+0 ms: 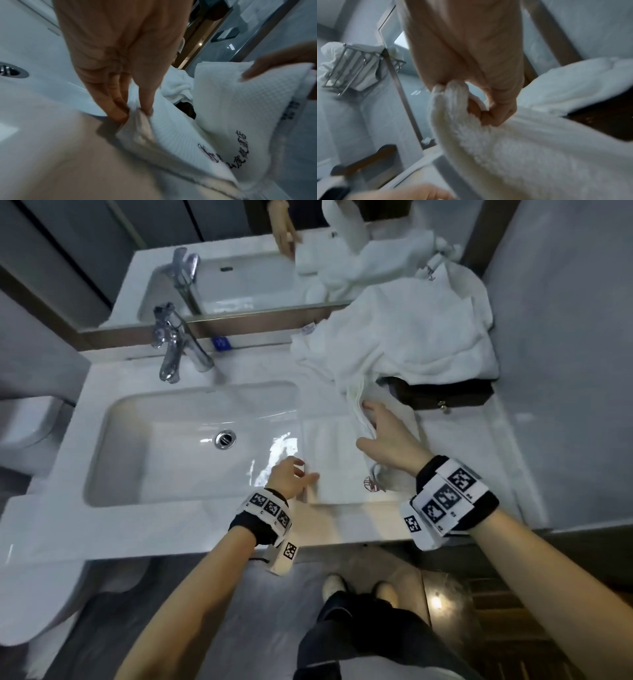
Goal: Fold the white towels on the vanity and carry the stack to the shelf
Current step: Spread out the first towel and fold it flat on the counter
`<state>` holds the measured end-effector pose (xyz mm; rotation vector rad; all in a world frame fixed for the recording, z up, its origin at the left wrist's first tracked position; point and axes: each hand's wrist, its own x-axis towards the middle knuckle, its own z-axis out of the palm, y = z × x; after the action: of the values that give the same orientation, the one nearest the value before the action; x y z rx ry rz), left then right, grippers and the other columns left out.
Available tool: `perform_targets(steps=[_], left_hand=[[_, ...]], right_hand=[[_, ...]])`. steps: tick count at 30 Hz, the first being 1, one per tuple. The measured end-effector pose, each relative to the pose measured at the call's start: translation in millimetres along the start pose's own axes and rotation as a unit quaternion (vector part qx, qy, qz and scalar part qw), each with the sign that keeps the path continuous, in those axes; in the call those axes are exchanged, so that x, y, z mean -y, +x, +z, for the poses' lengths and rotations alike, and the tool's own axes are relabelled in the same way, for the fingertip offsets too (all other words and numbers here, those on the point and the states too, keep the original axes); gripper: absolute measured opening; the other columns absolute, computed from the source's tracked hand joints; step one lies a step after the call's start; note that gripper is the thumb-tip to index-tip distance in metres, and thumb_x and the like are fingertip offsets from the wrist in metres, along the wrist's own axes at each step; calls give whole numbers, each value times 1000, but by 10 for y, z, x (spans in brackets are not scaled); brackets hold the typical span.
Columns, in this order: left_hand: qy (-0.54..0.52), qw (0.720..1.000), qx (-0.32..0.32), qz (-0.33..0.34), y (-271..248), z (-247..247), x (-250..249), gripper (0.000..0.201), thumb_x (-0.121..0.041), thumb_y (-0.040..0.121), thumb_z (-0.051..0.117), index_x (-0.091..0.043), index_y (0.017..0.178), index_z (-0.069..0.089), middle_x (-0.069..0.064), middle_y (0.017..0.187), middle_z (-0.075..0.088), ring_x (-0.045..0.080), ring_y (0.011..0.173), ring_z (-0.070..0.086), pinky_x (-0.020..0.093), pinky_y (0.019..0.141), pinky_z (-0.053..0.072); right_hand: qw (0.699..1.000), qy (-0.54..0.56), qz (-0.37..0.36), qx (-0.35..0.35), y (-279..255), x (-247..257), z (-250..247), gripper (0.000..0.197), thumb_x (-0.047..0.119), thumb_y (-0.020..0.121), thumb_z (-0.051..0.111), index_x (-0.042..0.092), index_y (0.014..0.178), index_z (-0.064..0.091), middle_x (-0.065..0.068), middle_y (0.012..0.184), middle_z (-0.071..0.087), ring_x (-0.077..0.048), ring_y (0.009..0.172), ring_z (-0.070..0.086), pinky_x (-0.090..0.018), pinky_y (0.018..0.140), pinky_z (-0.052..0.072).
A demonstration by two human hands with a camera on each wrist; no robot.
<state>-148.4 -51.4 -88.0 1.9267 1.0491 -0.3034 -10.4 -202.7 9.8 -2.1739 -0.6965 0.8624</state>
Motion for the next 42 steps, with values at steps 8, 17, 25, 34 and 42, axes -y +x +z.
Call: perform_targets(steps=[8,17,25,34,42], left_hand=[[-121,991,-57,3,-60,65,50,42,-19,80,73,-2,116,57,16,101,65,21,80,60,21,63,49],[-41,979,-186,74,-41,-128,31,31,-1,96,39,1,124,53,21,120,61,34,110,58,36,94,45],[309,896,-130,293,140,484,-435,57,-30,102,22,-8,150,3,10,160,-2,26,148,-8,44,121,-6],[267,924,-146,233,434,541,-195,64,-47,98,20,-23,151,-4,0,160,-13,16,146,-18,45,121,-9],[207,939,-73,263,165,978,-533,70,-41,98,29,-13,150,-10,7,158,-21,23,144,-25,44,120,-8]], right_hand=[[995,-67,19,67,185,114,818,73,10,83,53,14,146,16,-16,141,27,-36,128,38,-38,107,34],[999,31,-22,37,301,-114,717,54,26,94,52,10,142,35,-15,126,52,-25,100,58,-37,95,48],[928,-329,-105,-141,339,-811,464,57,30,100,33,12,150,15,-8,160,7,-26,149,1,-43,121,1],[934,-329,-49,-129,474,-1060,640,62,42,98,27,22,151,2,4,161,-5,-14,148,-7,-45,120,-4],[916,-363,-40,-163,213,-1460,192,53,27,102,24,16,151,10,-2,161,5,-18,149,2,-39,121,1]])
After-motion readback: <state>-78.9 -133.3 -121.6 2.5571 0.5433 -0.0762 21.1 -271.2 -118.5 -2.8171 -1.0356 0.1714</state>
